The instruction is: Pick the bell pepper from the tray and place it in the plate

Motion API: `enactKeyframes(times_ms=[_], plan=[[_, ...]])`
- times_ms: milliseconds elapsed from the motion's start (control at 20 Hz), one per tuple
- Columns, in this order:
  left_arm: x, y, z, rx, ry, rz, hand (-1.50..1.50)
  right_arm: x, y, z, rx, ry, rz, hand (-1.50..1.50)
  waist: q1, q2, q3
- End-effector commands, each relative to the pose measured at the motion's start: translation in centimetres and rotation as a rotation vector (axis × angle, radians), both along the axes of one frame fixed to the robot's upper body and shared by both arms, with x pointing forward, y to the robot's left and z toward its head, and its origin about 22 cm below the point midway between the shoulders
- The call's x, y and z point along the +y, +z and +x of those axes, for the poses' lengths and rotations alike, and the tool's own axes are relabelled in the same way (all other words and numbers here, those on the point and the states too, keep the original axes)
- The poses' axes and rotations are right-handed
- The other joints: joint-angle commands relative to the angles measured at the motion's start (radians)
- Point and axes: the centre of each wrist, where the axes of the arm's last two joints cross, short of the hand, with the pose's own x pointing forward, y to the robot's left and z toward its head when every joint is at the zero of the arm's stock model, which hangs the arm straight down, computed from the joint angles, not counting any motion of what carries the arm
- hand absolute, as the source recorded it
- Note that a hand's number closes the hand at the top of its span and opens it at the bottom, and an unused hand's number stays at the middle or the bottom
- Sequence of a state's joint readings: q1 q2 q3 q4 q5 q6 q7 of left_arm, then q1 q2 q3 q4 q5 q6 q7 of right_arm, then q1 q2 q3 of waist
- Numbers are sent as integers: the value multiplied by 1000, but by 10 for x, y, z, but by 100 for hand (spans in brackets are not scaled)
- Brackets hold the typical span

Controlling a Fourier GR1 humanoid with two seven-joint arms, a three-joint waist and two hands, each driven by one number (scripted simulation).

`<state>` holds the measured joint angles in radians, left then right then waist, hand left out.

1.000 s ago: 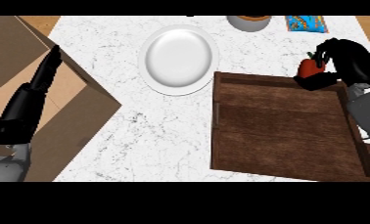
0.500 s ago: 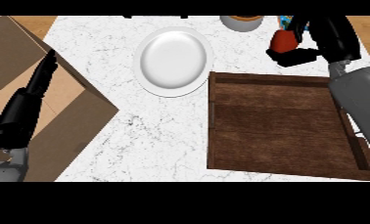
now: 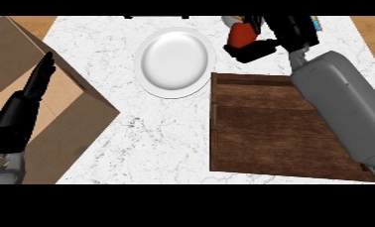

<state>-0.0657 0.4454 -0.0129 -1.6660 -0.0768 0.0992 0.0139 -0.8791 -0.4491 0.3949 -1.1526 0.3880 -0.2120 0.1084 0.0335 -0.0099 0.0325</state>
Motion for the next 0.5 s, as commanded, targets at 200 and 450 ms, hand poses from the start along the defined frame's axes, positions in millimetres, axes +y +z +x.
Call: enactKeyframes(times_ms=[200, 450], plan=[[2, -56, -22, 154, 46, -27, 0, 82, 10, 9, 92, 34, 42, 150, 25, 27, -36], [13, -45, -18, 150, 36, -15, 0, 110, -6, 16, 199, 15, -18, 150, 39, 32, -36]])
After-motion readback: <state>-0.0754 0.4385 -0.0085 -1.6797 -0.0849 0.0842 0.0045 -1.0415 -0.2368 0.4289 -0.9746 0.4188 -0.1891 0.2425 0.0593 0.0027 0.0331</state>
